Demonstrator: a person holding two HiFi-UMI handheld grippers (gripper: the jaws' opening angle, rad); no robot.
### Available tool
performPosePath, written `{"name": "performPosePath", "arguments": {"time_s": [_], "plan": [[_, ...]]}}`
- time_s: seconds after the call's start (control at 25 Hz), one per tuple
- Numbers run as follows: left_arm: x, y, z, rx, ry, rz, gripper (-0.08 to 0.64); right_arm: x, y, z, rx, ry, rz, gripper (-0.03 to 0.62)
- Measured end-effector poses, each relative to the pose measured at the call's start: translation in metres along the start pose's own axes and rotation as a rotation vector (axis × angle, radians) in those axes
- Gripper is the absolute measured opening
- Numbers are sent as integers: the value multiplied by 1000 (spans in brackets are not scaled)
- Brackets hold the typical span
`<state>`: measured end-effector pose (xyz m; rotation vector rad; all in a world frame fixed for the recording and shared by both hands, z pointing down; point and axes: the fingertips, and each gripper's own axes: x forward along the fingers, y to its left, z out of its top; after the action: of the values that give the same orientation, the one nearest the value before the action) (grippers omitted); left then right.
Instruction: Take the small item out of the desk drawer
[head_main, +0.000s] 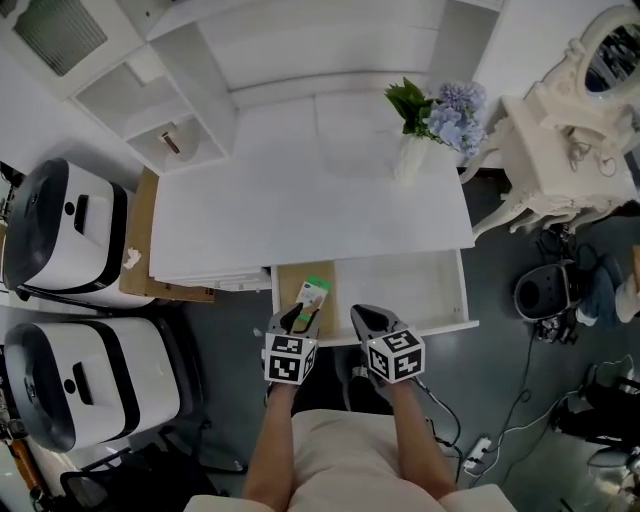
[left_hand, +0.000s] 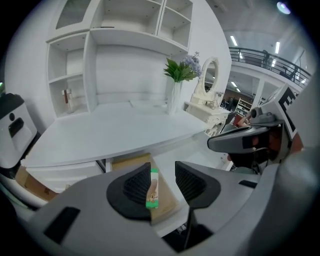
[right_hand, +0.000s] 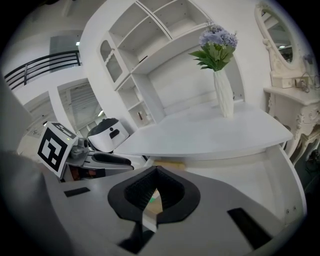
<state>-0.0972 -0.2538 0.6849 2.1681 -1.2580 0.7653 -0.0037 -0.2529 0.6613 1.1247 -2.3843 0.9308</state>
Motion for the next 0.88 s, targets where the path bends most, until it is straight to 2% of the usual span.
{"name": "performPosePath", "arguments": {"time_s": [0.28, 0.44, 0.72, 0.88], "plan": [[16, -3, -19, -25, 66, -60, 264, -2, -6, -13, 27, 21, 2, 25], [22, -3, -30, -33, 110, -103, 321, -3, -3, -24, -1, 51, 9, 23], [31, 11, -49, 63, 182, -31, 337, -16, -12, -34, -37, 66, -21, 25], [52, 17, -74, 55, 212, -31, 337, -21, -18, -42, -84, 90, -52, 25]]}}
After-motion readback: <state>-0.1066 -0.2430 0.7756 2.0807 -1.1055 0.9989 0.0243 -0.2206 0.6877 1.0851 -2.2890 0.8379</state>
